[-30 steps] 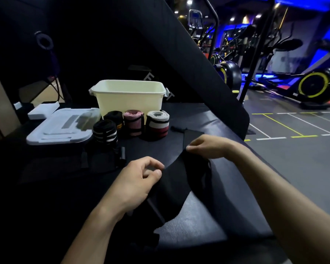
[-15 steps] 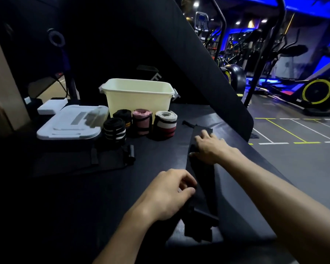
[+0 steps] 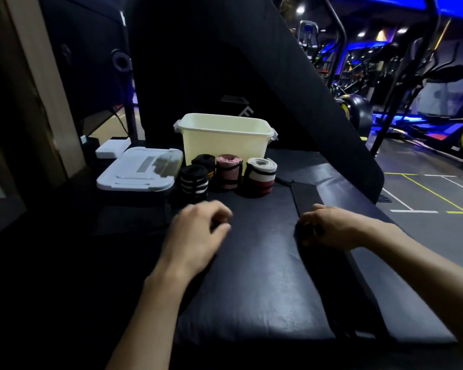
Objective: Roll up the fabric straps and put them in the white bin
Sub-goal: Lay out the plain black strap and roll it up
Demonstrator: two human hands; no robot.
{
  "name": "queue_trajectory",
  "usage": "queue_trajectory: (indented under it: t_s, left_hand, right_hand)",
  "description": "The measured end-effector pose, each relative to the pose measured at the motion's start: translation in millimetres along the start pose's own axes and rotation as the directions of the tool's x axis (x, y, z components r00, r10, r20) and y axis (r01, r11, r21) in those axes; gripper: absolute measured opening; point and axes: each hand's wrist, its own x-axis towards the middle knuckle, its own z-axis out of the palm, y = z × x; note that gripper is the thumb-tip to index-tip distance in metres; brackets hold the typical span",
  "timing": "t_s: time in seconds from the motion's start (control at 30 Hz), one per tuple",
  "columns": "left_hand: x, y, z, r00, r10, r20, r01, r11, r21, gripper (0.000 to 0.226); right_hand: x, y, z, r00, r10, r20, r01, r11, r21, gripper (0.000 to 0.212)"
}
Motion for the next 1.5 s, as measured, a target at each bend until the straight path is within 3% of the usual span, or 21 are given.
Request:
queue_trajectory:
  t_s: [0.07, 0.13, 0.27, 0.4, 0.5, 0.67, 0.77, 0.87, 0.93, 1.07, 1.2, 1.3, 1.37, 1.43, 1.5]
  left_hand:
    - [1, -17, -19, 0.986, -0.109, -0.124, 0.129, 0.977, 0.17, 0.023]
    - [1, -33, -33, 0.953, -0.259, -0.156, 0.294, 0.914, 0.28, 0.037]
    - [-1, -51, -38, 0.882, -0.47, -0.024, 0.44, 0.806, 0.397, 0.068]
    - [-1, -49, -35, 0.881, -0.472, -0.018, 0.42, 0.765, 0.488, 0.062]
    - [0, -45, -36, 0.897, -0.442, -0.031, 0.398, 0.774, 0.492, 0.049]
    - [-6, -44, -45, 0.93, -0.36, -0.073, 0.354, 0.826, 0.439, 0.027]
    - [-9, -51, -50, 0.924, -0.363, -0.122, 0.383, 0.869, 0.314, 0.022]
    - [-11, -52, -55, 0.903, -0.367, -0.222, 0.373, 0.928, -0.014, 0.025]
    - [-11, -52, -58, 0.877, -0.391, -0.28, 0.324, 0.911, -0.256, 0.03]
    - [-11, -43, -60, 0.821, -0.481, -0.309, 0.202, 0.749, -0.631, 0.037]
    - [-10, -23, -57, 0.81, -0.549, -0.209, 0.151, 0.539, -0.829, 0.028]
    - [-6, -15, -48, 0.81, -0.574, -0.119, 0.151, 0.401, -0.904, 0.027]
    - [-3, -11, -45, 0.805, -0.589, -0.069, 0.151, 0.316, -0.937, 0.026]
    - [-1, -7, -43, 0.805, -0.593, -0.033, 0.139, 0.242, -0.96, 0.025]
    - [1, -3, -40, 0.805, -0.594, 0.002, 0.133, 0.177, -0.975, 0.027]
  right_hand:
    - [2, -8, 0, 0.999, 0.017, -0.043, -0.018, 1.0, -0.012, 0.046]
    - [6, -22, 2, 0.992, -0.008, -0.123, 0.01, 1.0, 0.014, 0.056]
    - [23, -64, 9, 0.958, -0.17, -0.23, 0.2, 0.973, 0.113, 0.063]
    - [45, -109, 17, 0.925, -0.251, -0.286, 0.312, 0.93, 0.194, 0.076]
    - [61, -130, 17, 0.94, -0.222, -0.258, 0.275, 0.942, 0.193, 0.078]
    - [72, -136, 12, 0.92, -0.241, -0.309, 0.302, 0.939, 0.167, 0.054]
    - [65, -137, 12, 0.892, -0.268, -0.363, 0.34, 0.928, 0.15, 0.037]
    - [47, -138, 9, 0.857, -0.32, -0.403, 0.349, 0.937, -0.003, 0.026]
    - [30, -132, 5, 0.85, -0.338, -0.403, 0.347, 0.936, -0.053, 0.023]
    - [-9, -98, 2, 0.887, -0.286, -0.362, 0.331, 0.941, 0.066, 0.027]
    - [-51, -70, -4, 0.949, -0.302, -0.088, 0.314, 0.897, 0.31, 0.024]
    - [-70, -65, -5, 0.928, -0.366, 0.075, 0.322, 0.885, 0.335, 0.031]
    - [-69, -65, -6, 0.917, -0.399, 0.012, 0.365, 0.851, 0.378, 0.022]
    - [-61, -66, -6, 0.919, -0.339, -0.202, 0.392, 0.838, 0.38, 0.008]
    - [-49, -71, -5, 0.889, -0.232, -0.395, 0.396, 0.823, 0.408, 0.017]
